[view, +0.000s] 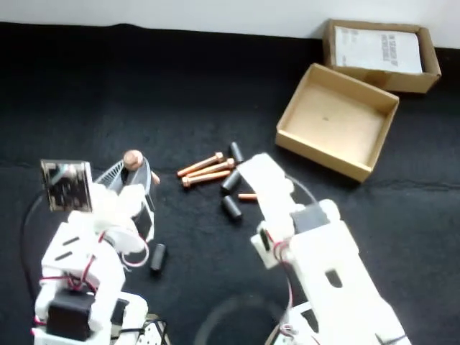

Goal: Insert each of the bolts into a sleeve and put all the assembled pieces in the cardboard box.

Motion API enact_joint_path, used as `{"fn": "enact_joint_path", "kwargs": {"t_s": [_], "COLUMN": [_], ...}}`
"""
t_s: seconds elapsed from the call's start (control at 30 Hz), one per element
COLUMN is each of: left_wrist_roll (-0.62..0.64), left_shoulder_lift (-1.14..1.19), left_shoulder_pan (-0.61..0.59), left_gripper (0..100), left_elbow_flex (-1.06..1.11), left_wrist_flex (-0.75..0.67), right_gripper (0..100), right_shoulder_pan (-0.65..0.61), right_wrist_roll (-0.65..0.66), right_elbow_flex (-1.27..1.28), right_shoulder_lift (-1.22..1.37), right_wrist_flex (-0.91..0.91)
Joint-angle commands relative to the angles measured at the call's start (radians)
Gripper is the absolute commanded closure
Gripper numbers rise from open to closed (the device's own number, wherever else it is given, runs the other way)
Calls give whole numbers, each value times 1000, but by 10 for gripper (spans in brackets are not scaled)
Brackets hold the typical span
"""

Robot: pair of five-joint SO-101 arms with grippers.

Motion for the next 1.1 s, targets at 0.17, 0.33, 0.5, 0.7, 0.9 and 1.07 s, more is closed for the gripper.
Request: {"fn": "enact_joint_path", "kwargs": {"t_s": [0.17,0.33,0.5,0.7,0.9,1.07], "left_wrist_roll": [-75,-71,-71,-75,-78,-78], "left_shoulder_lift": [-122,-120,-122,-117,-120,-122], "left_shoulder_pan": [-15,-10,-10,-15,-90,-142], "left_gripper": [990,990,990,990,990,990], "left_elbow_flex": [62,42,21,-44,-38,-8], "left_wrist_flex": [-35,-41,-41,-75,-110,-110], "right_gripper": [793,793,793,793,793,793], "right_shoulder_pan": [8,10,12,7,5,5], "right_wrist_roll": [14,14,18,20,14,12], "right_elbow_flex": [-140,-133,-131,-142,-139,-130], "right_shoulder_lift": [99,101,99,110,111,113], "right_wrist_flex": [8,48,85,31,-114,-197]}}
